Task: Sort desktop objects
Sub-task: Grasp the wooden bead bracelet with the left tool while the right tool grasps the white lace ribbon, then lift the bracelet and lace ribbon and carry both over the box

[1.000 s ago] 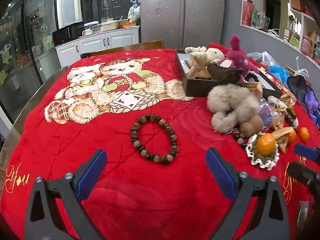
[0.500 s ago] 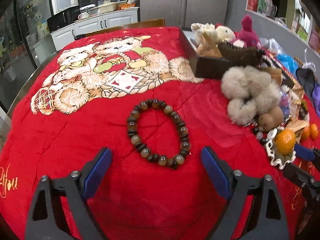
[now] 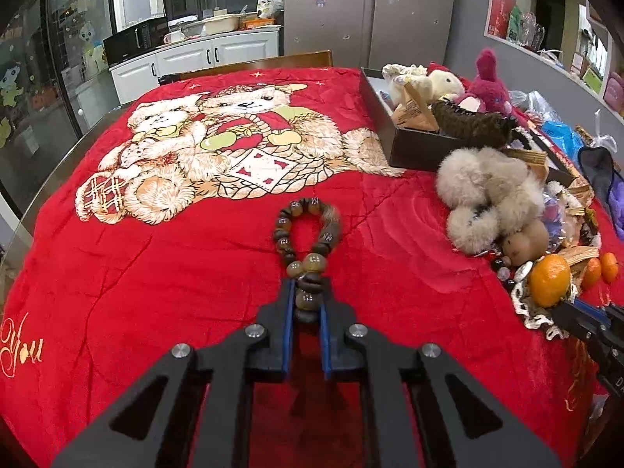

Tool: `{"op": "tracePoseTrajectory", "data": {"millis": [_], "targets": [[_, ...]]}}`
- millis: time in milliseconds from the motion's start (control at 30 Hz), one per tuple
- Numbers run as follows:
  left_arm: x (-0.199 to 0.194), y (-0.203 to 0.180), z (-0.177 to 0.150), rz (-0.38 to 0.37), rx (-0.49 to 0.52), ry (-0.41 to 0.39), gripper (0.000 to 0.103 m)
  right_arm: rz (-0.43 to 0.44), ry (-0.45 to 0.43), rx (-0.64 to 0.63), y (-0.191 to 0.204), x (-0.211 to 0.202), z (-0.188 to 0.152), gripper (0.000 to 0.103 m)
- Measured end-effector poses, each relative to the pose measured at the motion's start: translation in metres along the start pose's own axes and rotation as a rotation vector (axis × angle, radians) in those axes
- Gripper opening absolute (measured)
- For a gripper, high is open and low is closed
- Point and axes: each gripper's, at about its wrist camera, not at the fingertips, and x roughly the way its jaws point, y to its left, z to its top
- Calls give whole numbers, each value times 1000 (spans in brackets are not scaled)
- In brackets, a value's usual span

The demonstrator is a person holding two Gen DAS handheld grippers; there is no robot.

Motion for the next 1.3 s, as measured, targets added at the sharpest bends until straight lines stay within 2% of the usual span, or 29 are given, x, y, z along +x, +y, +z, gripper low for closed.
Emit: {"op": "tracePoseTrajectory", "data": {"millis": [567, 933, 1300], "targets": [[-32, -16, -1, -79, 26, -60, 11, -4, -123, -20, 12, -53, 16, 10], [-76, -32, 11, -113, 49, -140, 11, -18, -236, -64, 30, -103, 39, 10], [-109, -56, 13, -129, 95, -185, 11, 0, -245, -56, 30, -115, 36, 10]]}}
